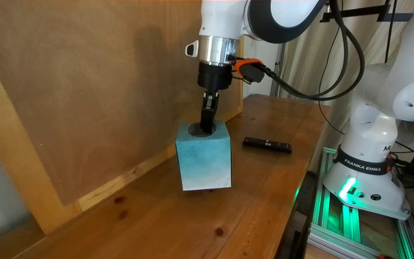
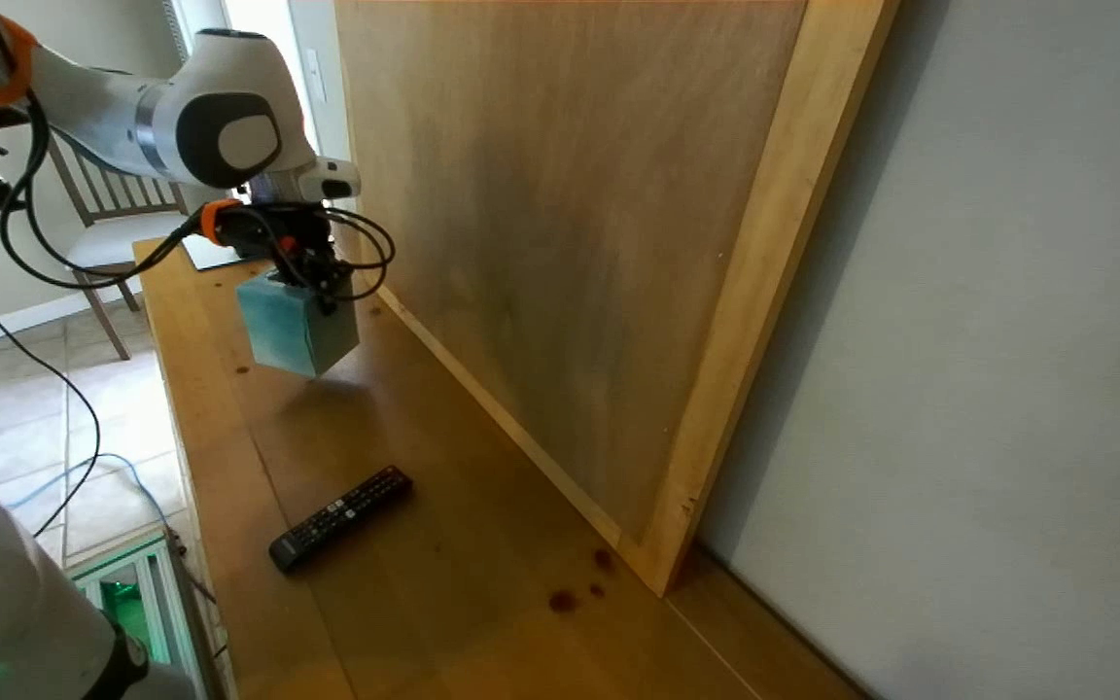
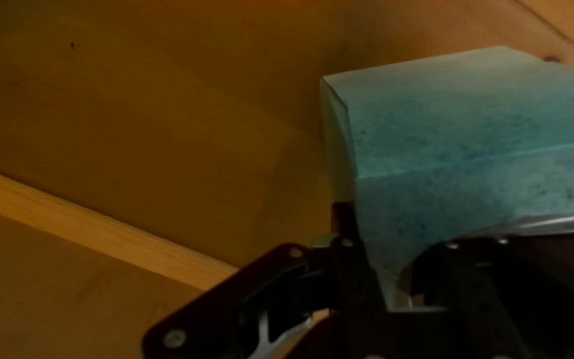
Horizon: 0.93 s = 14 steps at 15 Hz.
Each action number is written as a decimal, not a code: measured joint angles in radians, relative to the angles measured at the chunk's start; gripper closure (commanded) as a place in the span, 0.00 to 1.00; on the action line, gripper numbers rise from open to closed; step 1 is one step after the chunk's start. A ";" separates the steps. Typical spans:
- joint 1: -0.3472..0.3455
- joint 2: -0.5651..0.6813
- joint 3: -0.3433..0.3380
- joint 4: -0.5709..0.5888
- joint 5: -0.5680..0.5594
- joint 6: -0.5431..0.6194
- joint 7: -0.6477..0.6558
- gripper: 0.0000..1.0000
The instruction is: Move the blue tissue box to the left.
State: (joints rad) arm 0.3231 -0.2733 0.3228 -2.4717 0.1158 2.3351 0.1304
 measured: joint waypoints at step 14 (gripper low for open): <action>0.006 0.055 0.015 0.041 -0.006 0.005 -0.035 0.99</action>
State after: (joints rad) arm 0.3290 -0.2188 0.3378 -2.4309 0.1094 2.3402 0.0949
